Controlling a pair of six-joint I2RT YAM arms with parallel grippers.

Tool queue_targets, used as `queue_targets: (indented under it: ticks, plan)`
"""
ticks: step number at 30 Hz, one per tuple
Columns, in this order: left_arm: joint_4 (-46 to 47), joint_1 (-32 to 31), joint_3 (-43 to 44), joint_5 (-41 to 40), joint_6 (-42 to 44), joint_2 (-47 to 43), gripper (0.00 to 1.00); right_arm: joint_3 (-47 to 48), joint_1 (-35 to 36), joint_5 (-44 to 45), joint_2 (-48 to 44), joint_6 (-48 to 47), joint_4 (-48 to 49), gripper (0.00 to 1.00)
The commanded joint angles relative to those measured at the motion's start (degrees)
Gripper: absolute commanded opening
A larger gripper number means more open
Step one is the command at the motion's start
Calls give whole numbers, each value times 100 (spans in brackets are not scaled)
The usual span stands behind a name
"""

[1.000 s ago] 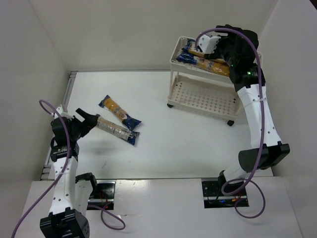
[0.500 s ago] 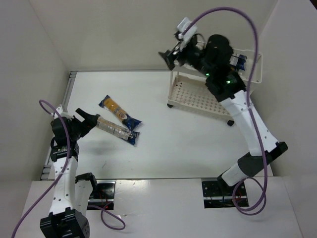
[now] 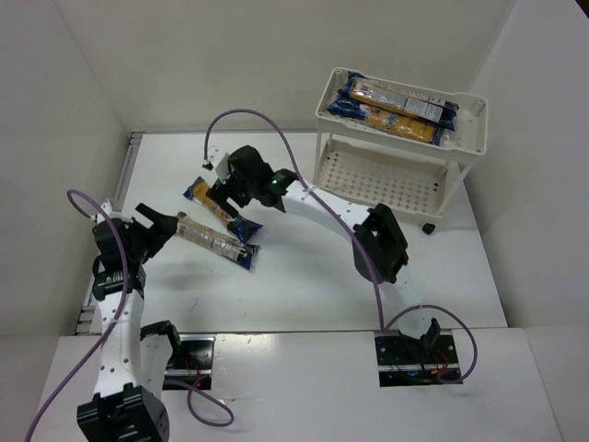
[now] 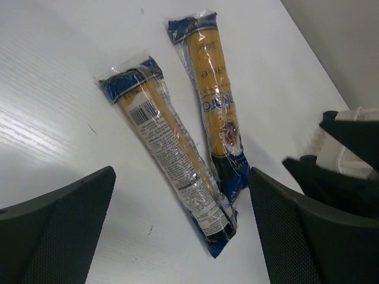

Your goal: Place and organize the pasta boxes and bags onto the shelf

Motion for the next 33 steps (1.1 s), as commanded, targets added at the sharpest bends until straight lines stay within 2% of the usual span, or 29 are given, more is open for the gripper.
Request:
queue_targets:
  ticks: [1,3,6,11,13,14,17,21,25,29,31,33]
  plan:
    - [-33,36,-98,385,-581,220,100,1060,-135,420,366,449,429,91]
    - [29,36,-177,701,-749,526,100,1429,-135,473,797,582,430,92]
    - [81,-95,-126,756,-749,965,100,1711,-135,534,1201,828,482,92]
    - [-541,-210,95,633,-319,1477,100,2396,-21,438,1948,828,220,92]
    - [-665,-263,314,633,-240,1670,100,3247,-21,385,2580,828,-148,92]
    - [-735,-324,401,581,-118,1810,100,3998,-21,385,2817,880,-620,92]
    - [-806,-325,972,370,451,2074,100,4743,-21,490,3548,1144,-1160,92]
    - [-859,-325,1500,-87,1322,2189,100,4692,32,578,3654,1144,-1161,92]
    - [-912,-325,1501,-193,1825,2189,100,4692,84,517,3655,1013,-1275,92]
    - [-710,-325,1439,-89,2062,2076,100,4236,137,465,3602,951,-1425,92]
    - [-649,-325,1439,-88,2115,2005,100,4173,190,464,3602,898,-1478,87]
    - [-648,-325,1378,-88,2116,1952,100,4042,304,464,3654,828,-1539,75]
